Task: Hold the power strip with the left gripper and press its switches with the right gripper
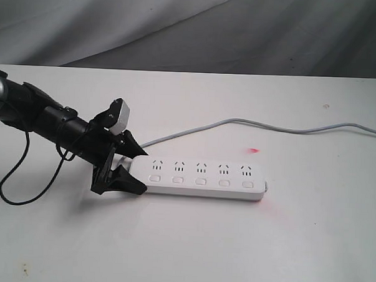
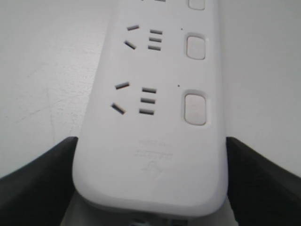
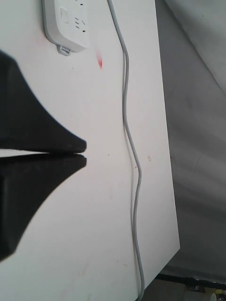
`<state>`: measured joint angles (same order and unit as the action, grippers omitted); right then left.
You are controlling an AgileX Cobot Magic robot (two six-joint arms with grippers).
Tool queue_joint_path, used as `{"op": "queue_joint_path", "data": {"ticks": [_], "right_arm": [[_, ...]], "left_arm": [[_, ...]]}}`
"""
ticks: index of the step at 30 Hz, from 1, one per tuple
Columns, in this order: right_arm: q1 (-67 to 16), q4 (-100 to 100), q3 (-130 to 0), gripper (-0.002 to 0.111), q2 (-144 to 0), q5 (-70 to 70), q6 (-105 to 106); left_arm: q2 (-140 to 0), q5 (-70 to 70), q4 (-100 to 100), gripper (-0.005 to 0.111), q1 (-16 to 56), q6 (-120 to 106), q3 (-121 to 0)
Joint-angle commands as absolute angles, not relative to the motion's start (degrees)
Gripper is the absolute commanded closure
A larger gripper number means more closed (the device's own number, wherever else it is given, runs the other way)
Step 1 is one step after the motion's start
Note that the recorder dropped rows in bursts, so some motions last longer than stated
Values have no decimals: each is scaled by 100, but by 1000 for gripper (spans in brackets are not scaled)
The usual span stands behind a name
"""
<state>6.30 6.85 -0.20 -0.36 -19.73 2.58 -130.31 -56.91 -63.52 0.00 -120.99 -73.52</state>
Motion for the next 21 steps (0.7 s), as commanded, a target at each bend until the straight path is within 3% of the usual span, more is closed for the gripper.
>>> {"op": "queue_joint_path", "data": {"ticks": [1,9,15,21], "right_arm": [[681,589,0,108,0,-1958,302],[681,589,0,108,0,-1958,302],[681,589,0,108,0,-1958,302],[681,589,0,108,0,-1958,302]], "left_arm": [[-13126,-5270,-5942,39,-3,-11995,-7298],[-13126,-5270,-5938,37,-3,-11995,-7298],[-13126,-5104,-5893,11,-3,-11995,-7298],[-13126,-5075,-5909,3,-3,-11995,-7298]]}}
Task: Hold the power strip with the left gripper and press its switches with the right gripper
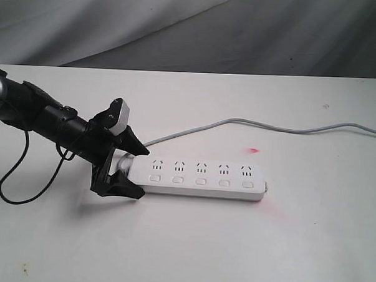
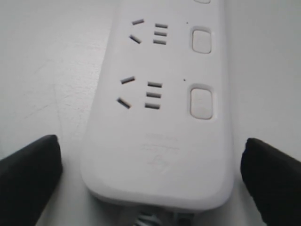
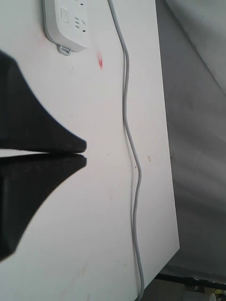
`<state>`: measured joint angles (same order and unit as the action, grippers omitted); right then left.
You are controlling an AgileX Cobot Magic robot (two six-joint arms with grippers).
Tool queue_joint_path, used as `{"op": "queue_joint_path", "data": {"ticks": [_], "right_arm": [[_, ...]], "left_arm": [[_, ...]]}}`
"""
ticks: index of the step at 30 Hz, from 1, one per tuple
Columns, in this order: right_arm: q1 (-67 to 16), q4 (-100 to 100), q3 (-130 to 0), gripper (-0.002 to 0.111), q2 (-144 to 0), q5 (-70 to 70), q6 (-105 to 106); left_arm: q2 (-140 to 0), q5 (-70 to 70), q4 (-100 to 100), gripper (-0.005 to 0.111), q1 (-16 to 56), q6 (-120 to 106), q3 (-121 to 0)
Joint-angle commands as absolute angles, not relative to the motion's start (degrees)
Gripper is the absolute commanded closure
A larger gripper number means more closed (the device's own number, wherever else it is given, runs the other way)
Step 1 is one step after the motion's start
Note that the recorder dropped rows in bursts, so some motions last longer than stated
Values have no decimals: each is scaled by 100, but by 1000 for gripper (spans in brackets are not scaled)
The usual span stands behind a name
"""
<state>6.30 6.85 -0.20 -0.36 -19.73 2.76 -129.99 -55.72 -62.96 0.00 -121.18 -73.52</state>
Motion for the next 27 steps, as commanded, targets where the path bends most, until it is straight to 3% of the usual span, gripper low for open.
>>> {"op": "queue_joint_path", "data": {"ticks": [1,12,27], "right_arm": [[681,589,0,108,0,-1958,302],[681,589,0,108,0,-1958,302],[681,589,0,108,0,-1958,302]], "left_arm": [[-13126,-5075,-5924,3,-3,-11995,-7298],[-12934,-5089,-6106,3,-3,-11995,-7298],[-11149,-5851,-6106,3,-3,-11867,-7298]]}}
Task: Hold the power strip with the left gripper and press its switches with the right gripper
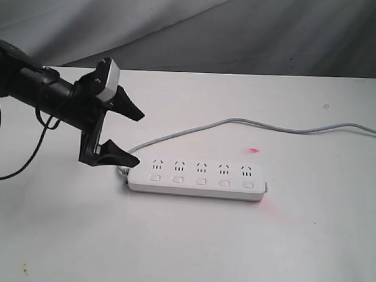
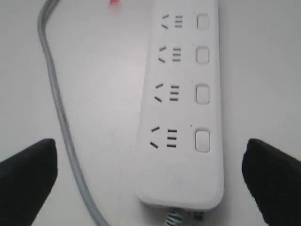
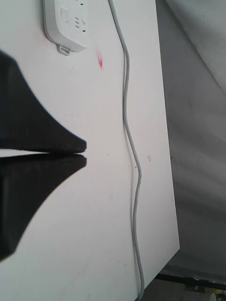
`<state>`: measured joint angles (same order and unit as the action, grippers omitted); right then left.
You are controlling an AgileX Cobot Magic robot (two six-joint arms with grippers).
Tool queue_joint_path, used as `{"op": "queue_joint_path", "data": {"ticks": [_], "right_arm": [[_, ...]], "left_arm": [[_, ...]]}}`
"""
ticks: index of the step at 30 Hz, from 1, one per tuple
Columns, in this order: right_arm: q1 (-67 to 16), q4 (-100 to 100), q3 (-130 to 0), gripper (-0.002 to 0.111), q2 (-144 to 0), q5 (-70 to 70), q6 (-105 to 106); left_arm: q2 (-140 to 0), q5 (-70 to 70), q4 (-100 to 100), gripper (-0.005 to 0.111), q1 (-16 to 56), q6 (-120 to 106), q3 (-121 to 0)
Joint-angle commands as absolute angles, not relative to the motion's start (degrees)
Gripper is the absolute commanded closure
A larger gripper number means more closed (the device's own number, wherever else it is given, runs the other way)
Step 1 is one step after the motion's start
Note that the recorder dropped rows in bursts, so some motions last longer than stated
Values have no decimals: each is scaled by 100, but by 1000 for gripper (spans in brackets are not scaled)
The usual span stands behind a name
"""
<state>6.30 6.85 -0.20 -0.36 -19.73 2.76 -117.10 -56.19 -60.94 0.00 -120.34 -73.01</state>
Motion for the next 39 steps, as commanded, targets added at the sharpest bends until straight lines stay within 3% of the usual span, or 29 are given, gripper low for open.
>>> {"op": "queue_joint_path", "data": {"ticks": [1,13,24,26,29,33,39], "right_arm": [[681,589,0,108,0,-1958,302],[681,589,0,108,0,-1958,302],[681,589,0,108,0,-1958,302],[681,589,0,108,0,-1958,302],[681,589,0,108,0,-1958,302],[681,589,0,108,0,-1958,302],[681,589,0,108,0,-1958,302]], "left_arm": [[-11019,-5870,-6106,3,-3,-11845,-7298],[-8584,-5870,-5998,3,-3,-10128,-7298],[-5509,-5030,-4057,8,-3,-7100,-7298],[-5203,-5055,-3725,21,-3,-6592,-7298],[-4993,-5804,-3474,61,-3,-6380,-7298],[-4763,-6648,-3476,103,-3,-6390,-7298],[-4598,-6597,-3493,106,-3,-6361,-7298]]}}
